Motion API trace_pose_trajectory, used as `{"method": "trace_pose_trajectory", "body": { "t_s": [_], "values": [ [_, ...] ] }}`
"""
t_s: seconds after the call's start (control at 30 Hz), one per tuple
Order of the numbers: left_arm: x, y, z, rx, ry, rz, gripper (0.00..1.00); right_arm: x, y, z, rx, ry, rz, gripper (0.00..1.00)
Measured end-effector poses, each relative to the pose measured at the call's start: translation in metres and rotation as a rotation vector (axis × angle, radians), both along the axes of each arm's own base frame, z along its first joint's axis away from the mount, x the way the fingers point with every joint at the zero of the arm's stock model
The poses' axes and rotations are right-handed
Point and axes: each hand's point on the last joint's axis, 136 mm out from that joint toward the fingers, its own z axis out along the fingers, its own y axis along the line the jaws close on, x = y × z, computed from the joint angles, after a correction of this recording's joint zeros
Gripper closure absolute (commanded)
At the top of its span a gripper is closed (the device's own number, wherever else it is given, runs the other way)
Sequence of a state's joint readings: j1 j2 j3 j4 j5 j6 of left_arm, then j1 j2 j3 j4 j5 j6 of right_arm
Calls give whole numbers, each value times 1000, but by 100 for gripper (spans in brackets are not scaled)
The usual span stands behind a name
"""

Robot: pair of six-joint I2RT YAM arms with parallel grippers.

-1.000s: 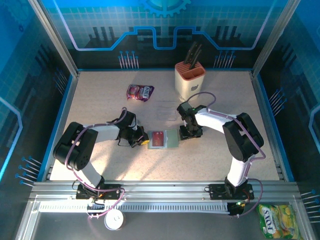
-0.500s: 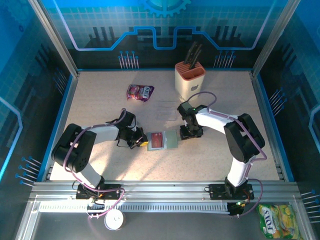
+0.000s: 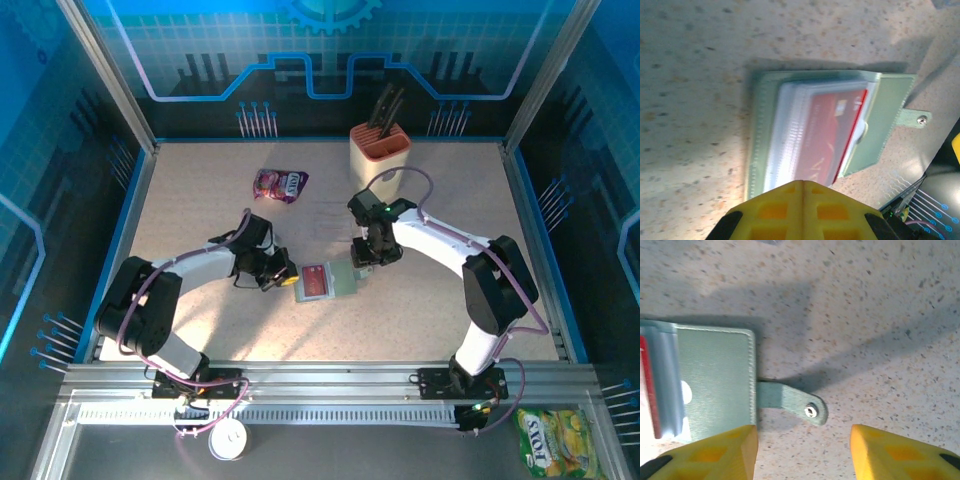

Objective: Take the credit cards out of the card holder

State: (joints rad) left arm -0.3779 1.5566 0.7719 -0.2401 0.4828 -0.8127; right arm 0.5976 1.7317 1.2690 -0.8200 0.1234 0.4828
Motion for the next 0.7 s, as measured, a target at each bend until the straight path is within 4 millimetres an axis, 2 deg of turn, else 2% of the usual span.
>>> {"method": "trace_pose_trajectory", "body": {
  "t_s": [0.2, 0.33, 0.5, 0.7],
  "values": [
    [-4, -17, 6, -7, -17, -52, 99, -2, 22, 6, 85, 11, 20, 49],
    [-5, -19, 2, 3, -8, -57, 99, -1, 38, 3, 162, 27, 19, 49],
    [-4, -18, 0, 11, -8, -54, 99, -3, 47, -15, 193, 71, 13, 48],
    [-5, -18, -3, 14, -1, -54, 99, -15, 42, -43, 173, 135, -1, 48]
  ]
}}
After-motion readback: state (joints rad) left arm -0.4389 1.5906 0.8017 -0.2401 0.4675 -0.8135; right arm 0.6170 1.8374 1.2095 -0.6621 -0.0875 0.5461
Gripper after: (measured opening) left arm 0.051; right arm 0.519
